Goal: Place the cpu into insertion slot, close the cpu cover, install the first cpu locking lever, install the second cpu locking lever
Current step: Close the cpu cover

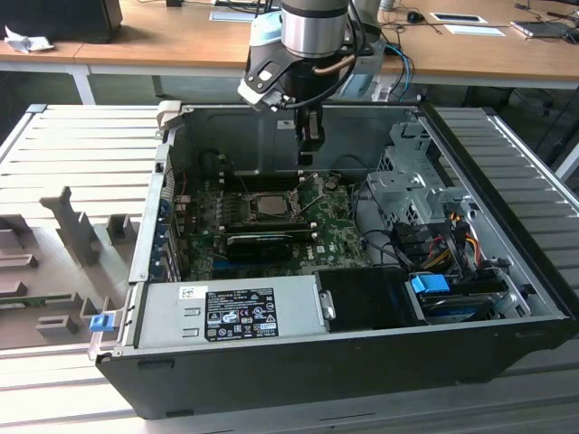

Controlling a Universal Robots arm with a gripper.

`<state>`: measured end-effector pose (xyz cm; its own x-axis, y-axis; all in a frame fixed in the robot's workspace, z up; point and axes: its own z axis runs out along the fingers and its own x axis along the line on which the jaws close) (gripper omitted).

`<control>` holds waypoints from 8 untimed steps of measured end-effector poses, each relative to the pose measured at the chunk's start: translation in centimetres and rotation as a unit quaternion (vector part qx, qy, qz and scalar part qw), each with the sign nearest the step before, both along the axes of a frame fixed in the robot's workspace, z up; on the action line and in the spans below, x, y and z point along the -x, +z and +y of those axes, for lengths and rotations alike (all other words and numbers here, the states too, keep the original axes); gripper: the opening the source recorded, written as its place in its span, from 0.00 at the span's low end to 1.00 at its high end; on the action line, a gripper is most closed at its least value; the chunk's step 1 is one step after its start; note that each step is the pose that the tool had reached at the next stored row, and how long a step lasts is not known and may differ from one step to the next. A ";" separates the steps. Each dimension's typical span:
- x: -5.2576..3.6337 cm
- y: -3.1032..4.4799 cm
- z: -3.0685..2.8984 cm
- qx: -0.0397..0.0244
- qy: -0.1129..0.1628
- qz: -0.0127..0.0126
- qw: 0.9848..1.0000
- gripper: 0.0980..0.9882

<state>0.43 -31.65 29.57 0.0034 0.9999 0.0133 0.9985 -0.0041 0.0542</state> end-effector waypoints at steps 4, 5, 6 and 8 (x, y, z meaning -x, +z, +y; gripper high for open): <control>-0.44 0.22 0.00 0.000 0.000 0.000 1.000 0.01; -0.54 0.26 0.00 0.000 0.000 0.000 1.000 0.01; -0.62 0.29 0.00 0.000 0.000 0.000 1.000 0.01; -0.92 0.40 0.00 0.000 0.001 0.000 1.000 0.01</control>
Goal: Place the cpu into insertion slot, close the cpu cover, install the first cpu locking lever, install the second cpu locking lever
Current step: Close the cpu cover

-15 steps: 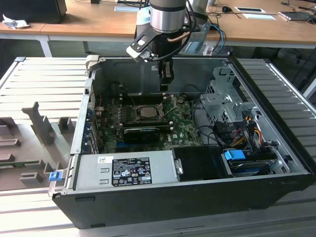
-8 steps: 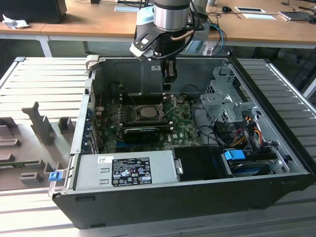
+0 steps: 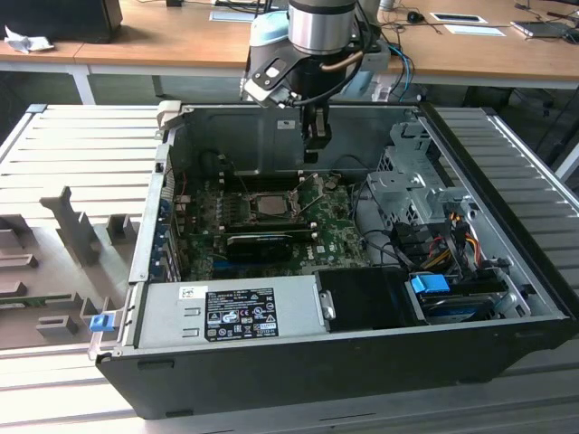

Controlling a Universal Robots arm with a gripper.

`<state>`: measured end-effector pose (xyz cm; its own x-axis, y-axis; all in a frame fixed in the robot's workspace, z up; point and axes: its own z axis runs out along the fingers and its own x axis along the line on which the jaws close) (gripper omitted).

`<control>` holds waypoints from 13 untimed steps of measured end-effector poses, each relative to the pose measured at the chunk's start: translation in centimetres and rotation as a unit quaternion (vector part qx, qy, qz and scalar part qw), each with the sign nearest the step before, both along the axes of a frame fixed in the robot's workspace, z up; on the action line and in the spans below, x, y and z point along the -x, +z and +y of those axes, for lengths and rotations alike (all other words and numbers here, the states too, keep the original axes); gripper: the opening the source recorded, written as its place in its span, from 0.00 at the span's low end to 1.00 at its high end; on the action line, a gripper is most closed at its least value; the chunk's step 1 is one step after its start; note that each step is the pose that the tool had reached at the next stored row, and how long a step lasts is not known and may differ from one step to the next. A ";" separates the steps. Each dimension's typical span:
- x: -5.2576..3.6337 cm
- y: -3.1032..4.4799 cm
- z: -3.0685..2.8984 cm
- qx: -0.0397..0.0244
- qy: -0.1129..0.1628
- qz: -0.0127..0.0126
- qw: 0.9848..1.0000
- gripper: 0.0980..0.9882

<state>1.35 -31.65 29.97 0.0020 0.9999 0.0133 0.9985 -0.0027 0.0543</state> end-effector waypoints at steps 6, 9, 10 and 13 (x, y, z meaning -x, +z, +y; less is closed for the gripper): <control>-1.08 0.26 0.00 0.000 0.001 0.000 1.000 0.01; -1.49 0.31 0.01 0.000 0.001 0.001 1.000 0.01; -1.60 0.31 0.01 0.000 0.001 0.001 1.000 0.01; -1.79 0.32 0.00 0.000 0.002 0.001 1.000 0.01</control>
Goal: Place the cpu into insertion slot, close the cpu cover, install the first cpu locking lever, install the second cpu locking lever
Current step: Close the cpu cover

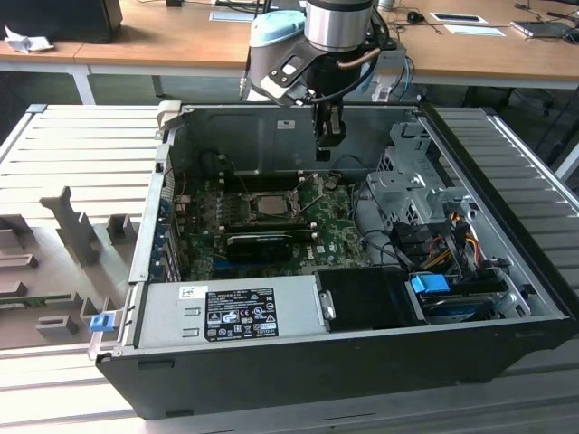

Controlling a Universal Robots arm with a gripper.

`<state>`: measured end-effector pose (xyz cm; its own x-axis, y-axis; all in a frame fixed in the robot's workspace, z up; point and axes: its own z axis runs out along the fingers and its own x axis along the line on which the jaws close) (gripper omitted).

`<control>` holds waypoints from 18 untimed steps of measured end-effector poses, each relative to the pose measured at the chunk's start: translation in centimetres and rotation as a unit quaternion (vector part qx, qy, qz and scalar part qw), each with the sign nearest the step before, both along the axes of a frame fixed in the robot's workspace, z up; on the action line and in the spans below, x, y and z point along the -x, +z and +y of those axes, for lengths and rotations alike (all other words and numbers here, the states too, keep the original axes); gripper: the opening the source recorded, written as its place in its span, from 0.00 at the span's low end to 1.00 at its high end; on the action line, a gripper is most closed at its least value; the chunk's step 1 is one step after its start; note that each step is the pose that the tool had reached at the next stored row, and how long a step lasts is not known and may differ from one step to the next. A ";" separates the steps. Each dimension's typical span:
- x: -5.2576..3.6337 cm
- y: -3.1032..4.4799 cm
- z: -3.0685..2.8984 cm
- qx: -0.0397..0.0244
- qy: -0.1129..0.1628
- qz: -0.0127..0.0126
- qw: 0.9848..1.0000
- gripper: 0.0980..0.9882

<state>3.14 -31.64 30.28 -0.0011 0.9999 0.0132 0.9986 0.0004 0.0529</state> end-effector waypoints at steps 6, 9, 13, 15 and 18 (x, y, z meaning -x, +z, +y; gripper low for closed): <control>-0.13 -0.56 -0.02 -0.001 0.001 0.001 1.000 0.01; -0.13 -0.72 -0.03 -0.001 0.001 0.001 1.000 0.01; -0.13 -1.16 -0.04 -0.001 0.001 0.001 1.000 0.01; -0.13 -1.36 -0.08 -0.001 0.001 0.001 1.000 0.01; -0.20 -1.45 -0.09 -0.001 0.001 0.001 1.000 0.01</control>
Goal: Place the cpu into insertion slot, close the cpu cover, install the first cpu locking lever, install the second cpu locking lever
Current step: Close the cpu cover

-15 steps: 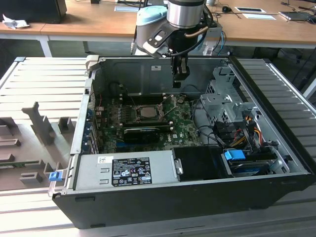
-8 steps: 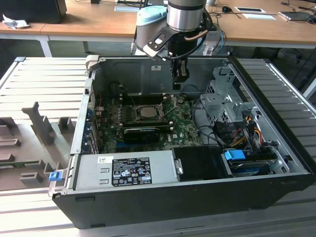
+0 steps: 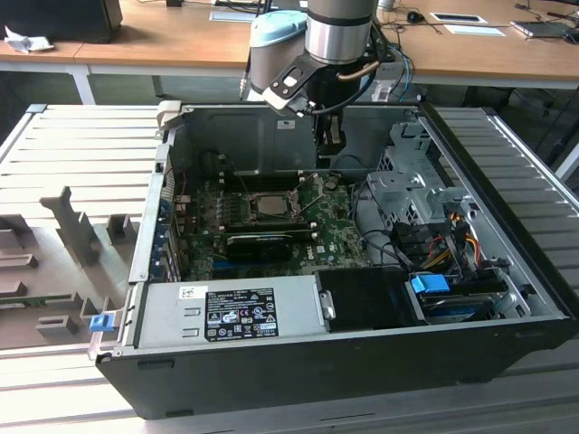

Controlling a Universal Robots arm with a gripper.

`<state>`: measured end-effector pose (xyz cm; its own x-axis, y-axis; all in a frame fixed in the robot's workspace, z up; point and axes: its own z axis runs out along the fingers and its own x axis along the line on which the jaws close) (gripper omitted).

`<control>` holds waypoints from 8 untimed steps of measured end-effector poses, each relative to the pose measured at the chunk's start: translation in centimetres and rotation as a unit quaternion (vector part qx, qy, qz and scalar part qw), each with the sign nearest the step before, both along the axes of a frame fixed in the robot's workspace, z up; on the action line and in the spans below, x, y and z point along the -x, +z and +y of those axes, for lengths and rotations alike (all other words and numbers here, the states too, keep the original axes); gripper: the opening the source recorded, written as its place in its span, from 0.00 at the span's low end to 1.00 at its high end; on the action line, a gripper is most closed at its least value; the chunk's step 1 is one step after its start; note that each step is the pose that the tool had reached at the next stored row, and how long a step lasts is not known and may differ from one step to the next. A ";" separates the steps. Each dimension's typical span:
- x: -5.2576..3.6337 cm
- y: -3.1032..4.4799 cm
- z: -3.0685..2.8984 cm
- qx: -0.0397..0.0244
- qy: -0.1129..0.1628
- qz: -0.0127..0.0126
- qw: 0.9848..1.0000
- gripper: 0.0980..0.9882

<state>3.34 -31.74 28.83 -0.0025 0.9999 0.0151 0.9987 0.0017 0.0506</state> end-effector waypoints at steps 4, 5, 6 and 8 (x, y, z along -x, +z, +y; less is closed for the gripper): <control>-0.87 -0.46 0.00 0.000 0.004 0.000 1.000 0.01; -1.02 -0.67 0.00 0.000 0.007 0.000 1.000 0.01; -1.13 -0.94 0.00 0.000 0.009 0.000 1.000 0.01; -1.15 -1.31 -0.04 0.001 0.010 0.000 1.000 0.01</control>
<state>4.49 -31.77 27.52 -0.0228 0.9996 0.0141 0.9985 0.0221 0.0506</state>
